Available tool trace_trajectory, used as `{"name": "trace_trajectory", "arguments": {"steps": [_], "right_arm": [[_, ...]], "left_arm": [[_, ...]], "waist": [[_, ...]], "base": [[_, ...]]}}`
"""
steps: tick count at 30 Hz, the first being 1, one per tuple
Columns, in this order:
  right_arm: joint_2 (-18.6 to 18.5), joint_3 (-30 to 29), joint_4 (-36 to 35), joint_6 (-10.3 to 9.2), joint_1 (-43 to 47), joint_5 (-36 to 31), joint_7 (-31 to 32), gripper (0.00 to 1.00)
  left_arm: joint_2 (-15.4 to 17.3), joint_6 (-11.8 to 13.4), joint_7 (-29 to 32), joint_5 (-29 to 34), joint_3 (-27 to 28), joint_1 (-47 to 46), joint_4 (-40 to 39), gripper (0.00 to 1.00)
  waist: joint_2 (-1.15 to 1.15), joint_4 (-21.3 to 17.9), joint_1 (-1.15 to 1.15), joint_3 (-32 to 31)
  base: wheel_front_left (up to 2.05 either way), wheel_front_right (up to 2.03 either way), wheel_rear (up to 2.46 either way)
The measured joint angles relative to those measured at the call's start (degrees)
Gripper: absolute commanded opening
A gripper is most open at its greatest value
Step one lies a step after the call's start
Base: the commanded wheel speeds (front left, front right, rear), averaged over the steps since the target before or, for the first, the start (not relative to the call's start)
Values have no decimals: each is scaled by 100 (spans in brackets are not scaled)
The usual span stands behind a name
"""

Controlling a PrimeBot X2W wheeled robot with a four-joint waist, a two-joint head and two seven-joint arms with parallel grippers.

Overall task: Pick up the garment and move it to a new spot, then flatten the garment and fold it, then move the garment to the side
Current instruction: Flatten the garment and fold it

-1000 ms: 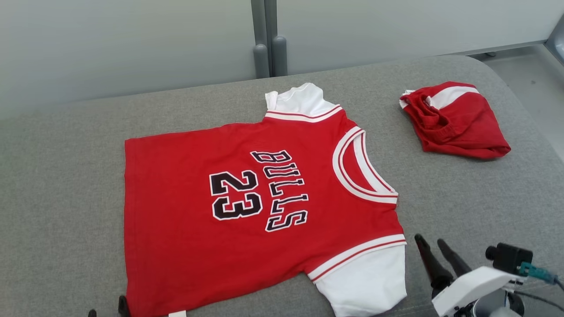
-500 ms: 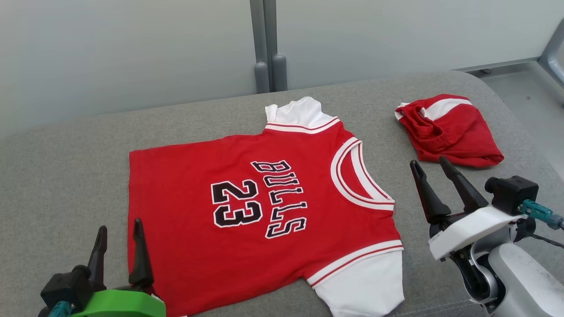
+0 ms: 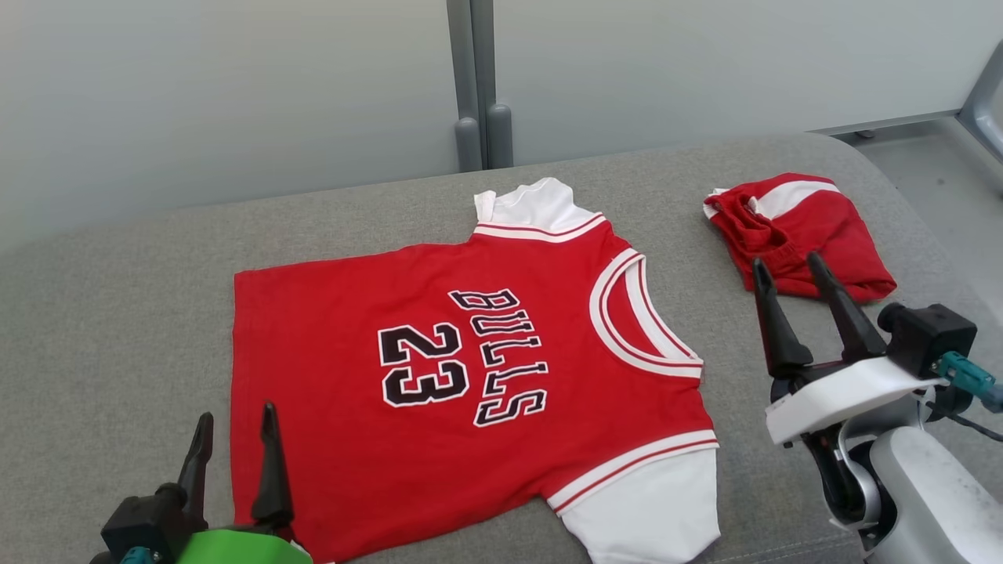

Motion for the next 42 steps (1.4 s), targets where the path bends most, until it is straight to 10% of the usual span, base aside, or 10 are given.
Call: {"name": "trace_trajectory", "arguments": {"steps": [42], "right_arm": [[403, 63, 260, -40, 595, -428, 0, 100]], "left_arm": [[0, 124, 3, -23, -204, 468, 136, 100]], "waist": [[0, 137, 0, -28]], "base": [[0, 0, 0]]}}
